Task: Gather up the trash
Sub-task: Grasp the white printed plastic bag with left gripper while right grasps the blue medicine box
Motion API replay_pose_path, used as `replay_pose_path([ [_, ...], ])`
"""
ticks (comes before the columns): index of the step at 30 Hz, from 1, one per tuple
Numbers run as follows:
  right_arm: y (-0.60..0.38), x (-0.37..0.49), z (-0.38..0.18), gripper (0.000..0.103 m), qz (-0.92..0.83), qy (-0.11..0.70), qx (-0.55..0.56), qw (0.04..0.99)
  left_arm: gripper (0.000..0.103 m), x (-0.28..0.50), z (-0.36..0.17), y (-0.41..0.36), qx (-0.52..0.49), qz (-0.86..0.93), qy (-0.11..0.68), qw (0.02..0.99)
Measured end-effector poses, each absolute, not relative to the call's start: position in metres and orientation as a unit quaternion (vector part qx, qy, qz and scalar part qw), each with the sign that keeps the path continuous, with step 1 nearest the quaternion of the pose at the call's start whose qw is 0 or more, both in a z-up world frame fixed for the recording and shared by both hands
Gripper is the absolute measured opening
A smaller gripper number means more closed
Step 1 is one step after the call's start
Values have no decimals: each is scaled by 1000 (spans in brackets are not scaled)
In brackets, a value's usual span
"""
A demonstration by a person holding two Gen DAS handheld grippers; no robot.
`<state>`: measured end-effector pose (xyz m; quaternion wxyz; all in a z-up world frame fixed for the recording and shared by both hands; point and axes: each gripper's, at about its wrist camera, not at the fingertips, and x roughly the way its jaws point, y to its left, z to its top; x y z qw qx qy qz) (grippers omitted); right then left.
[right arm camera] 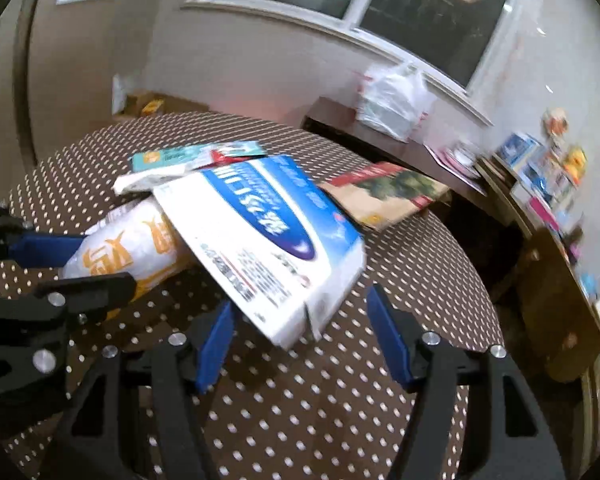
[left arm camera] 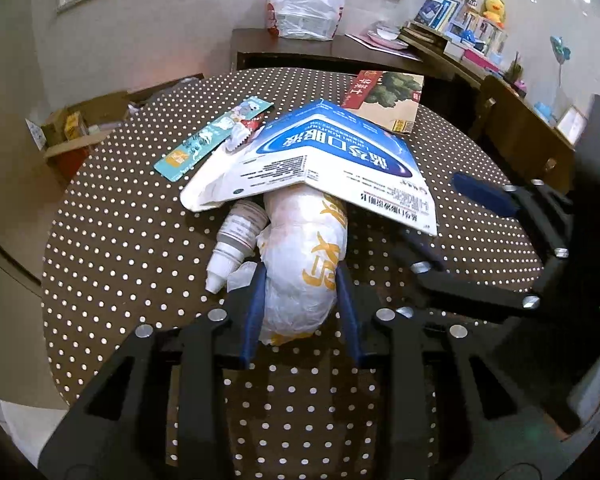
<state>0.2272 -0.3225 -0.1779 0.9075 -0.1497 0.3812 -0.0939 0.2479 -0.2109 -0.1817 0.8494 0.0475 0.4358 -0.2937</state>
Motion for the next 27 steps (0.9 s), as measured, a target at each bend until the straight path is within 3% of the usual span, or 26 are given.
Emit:
replay_pose_path([
  [3,-317,236,-181,61,-96,379,-166,905,33,248,-182,-210,44,-297,435,849],
  [9,-329,231,-162,18,-109,346,-137,922,31,244,-168,-204,29,-309,416,855],
  [12,-336,222,-143,8,-114,318,-111,935,31,238,-157,-197,19,-315,401,860],
  [27,-295,180,-68,4,-27,245,9,969,30,204,-95,-112,-51,-278,318,905],
])
